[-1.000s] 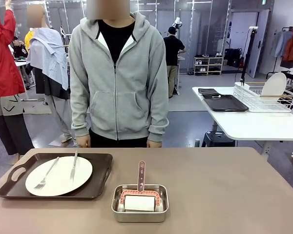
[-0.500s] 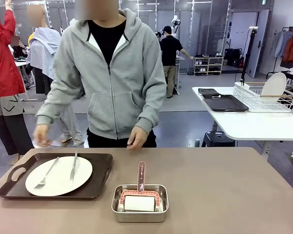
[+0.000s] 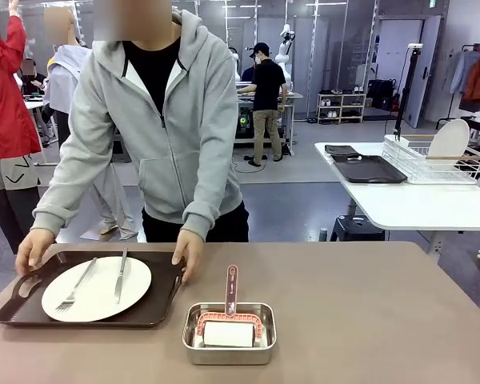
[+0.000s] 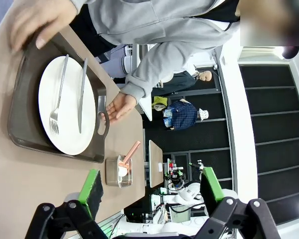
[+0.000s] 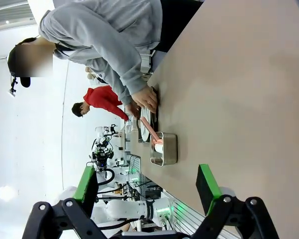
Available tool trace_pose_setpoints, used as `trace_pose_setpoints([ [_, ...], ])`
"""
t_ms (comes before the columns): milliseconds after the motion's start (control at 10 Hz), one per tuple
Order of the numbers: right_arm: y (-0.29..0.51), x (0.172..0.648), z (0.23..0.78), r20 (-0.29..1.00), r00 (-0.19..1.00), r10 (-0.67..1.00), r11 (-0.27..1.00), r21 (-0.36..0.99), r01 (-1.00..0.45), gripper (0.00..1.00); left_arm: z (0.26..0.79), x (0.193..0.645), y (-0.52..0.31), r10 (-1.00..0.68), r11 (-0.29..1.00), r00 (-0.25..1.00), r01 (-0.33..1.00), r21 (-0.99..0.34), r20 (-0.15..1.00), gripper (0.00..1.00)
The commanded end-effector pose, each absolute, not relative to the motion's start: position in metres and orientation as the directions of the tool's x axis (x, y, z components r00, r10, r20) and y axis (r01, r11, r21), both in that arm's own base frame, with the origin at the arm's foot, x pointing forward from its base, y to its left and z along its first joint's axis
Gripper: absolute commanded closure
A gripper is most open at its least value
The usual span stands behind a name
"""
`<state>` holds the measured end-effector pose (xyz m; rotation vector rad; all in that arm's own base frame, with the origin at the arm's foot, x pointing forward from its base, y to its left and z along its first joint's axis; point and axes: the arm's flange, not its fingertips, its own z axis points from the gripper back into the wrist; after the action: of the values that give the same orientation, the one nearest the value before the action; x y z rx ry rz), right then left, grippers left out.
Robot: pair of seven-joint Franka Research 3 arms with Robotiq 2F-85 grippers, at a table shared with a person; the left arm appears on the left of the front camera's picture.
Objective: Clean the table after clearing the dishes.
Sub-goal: When the right (or left) Handle tray is removed, use the right hand (or left hand) to clean the right (or left) side of the table with the Lint Roller.
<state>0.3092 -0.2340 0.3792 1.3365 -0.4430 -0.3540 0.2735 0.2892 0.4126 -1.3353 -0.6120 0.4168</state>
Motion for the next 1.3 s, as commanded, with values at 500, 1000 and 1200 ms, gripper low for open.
trace_pose_setpoints([
  [500, -0.232, 0.307, 0.384, 0.107, 0.861, -0.497, 0.187, 0.982, -0.014, 0.0, 0.413, 0.27, 0.292, 0.596, 0.201, 0.78, 0.083, -0.976, 0.189, 0.0],
  [1000, -0.232, 0.307, 0.384, 0.107, 0.861, -0.497, 0.187, 0.982, -0.014, 0.0, 0.472, 0.34, 0.209, 0.322, 0.458, 0.884, 0.168, -0.873, 0.339, 0.0],
  [1200, -0.232, 0.307, 0.384, 0.107, 0.861, -0.497, 0.187, 0.982, -0.014, 0.0, 0.522, 0.401, 0.106, -0.052, 0.646, 0.909, 0.346, -0.68, 0.413, 0.0],
])
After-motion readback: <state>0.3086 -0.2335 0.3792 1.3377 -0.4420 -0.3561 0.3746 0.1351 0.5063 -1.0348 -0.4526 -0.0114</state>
